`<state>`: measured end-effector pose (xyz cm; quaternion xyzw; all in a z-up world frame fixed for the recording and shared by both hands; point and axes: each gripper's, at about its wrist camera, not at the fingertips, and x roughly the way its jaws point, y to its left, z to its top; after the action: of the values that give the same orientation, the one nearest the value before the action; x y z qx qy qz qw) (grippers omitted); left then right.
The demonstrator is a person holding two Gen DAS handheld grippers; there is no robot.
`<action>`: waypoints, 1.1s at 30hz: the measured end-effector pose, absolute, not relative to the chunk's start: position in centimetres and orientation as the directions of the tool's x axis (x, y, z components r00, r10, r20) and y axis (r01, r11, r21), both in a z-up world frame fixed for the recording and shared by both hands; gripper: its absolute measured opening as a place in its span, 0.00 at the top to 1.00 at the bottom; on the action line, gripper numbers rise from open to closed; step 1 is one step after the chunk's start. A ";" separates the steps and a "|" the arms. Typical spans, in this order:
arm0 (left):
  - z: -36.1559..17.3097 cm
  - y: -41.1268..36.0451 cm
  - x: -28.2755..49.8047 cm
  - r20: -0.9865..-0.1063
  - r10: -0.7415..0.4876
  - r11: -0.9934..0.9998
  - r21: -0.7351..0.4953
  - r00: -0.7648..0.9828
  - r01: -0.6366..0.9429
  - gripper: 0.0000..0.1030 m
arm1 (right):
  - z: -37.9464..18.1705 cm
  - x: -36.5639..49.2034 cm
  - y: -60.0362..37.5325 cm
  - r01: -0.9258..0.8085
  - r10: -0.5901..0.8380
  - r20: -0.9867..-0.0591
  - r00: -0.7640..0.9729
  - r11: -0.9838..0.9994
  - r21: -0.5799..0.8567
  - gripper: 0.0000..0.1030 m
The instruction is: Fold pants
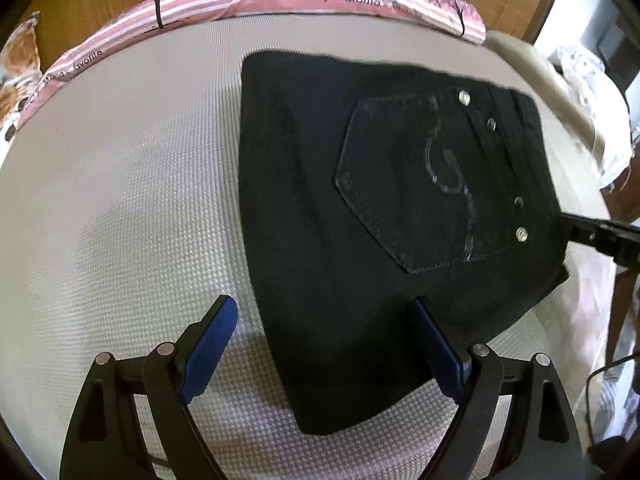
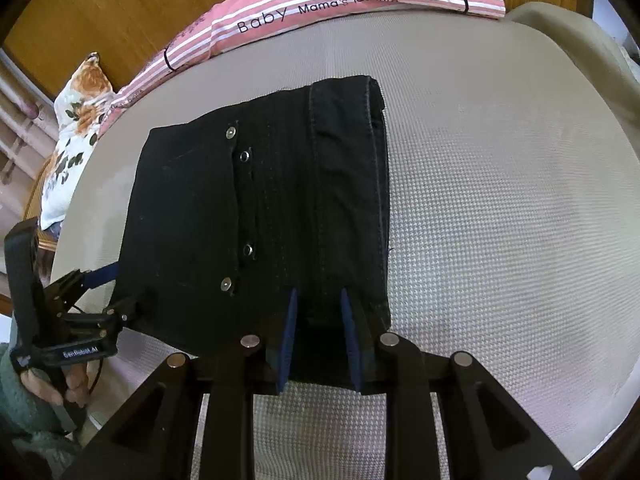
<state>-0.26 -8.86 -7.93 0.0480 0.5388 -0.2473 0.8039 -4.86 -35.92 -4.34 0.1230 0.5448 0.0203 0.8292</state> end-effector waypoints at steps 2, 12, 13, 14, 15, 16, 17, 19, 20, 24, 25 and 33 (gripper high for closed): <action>-7.1 -7.9 0.2 -0.874 -0.370 0.876 -0.215 0.315 0.432 0.14 | -3.9 -4.7 -36.4 0.082 0.212 -0.889 0.405 0.960 0.267 0.71; -9.1 -3.9 5.8 -0.825 -0.537 0.834 -0.487 0.176 0.260 0.16 | -5.8 -3.8 -43.8 0.115 0.502 -0.735 0.456 0.786 0.608 0.52; -9.6 -3.9 6.2 -0.819 -0.553 0.823 -0.511 0.151 0.247 0.16 | -6.4 -3.7 -44.1 0.124 0.514 -0.731 0.448 0.774 0.621 0.52; -9.8 -4.0 6.3 -0.813 -0.567 0.813 -0.526 0.134 0.248 0.17 | -7.2 -3.5 -44.5 0.127 0.541 -0.719 0.436 0.754 0.645 0.52; -10.1 -4.0 6.3 -0.811 -0.572 0.809 -0.534 0.123 0.245 0.17 | -7.5 -3.2 -44.7 0.126 0.563 -0.708 0.427 0.738 0.663 0.52; -10.2 -4.1 6.2 -0.813 -0.571 0.809 -0.534 0.116 0.245 0.17 | -7.9 -3.2 -44.9 0.130 0.569 -0.707 0.420 0.733 0.667 0.52; -10.2 -4.3 6.3 -0.806 -0.582 0.800 -0.543 0.110 0.255 0.17 | -8.2 -3.0 -44.9 0.133 0.569 -0.711 0.413 0.735 0.665 0.52; -10.2 -4.8 6.6 -0.802 -0.589 0.792 -0.550 0.097 0.265 0.17 | -9.1 -2.7 -44.5 0.116 0.593 -0.704 0.391 0.727 0.677 0.52; -10.1 -5.0 6.7 -0.802 -0.589 0.791 -0.547 0.098 0.272 0.17 | -9.4 -2.7 -44.7 0.109 0.606 -0.696 0.384 0.719 0.686 0.52; -10.1 -5.9 7.6 -0.781 -0.620 0.766 -0.582 0.075 0.273 0.17 | -10.2 -1.8 -44.6 0.072 0.668 -0.636 0.386 0.666 0.743 0.51; -10.1 -6.2 7.9 -0.773 -0.631 0.758 -0.595 0.070 0.267 0.17 | -10.4 -1.5 -44.6 0.067 0.682 -0.623 0.384 0.652 0.755 0.51; -10.4 -7.0 9.6 -0.715 -0.694 0.713 -0.664 0.087 0.226 0.18 | -10.9 0.5 -44.0 0.021 0.725 -0.572 0.384 0.612 0.791 0.53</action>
<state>9.57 -7.03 -10.42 -0.1969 0.5931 -0.3237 0.7104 0.52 -43.98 -10.89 0.3717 0.5022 0.2366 0.7441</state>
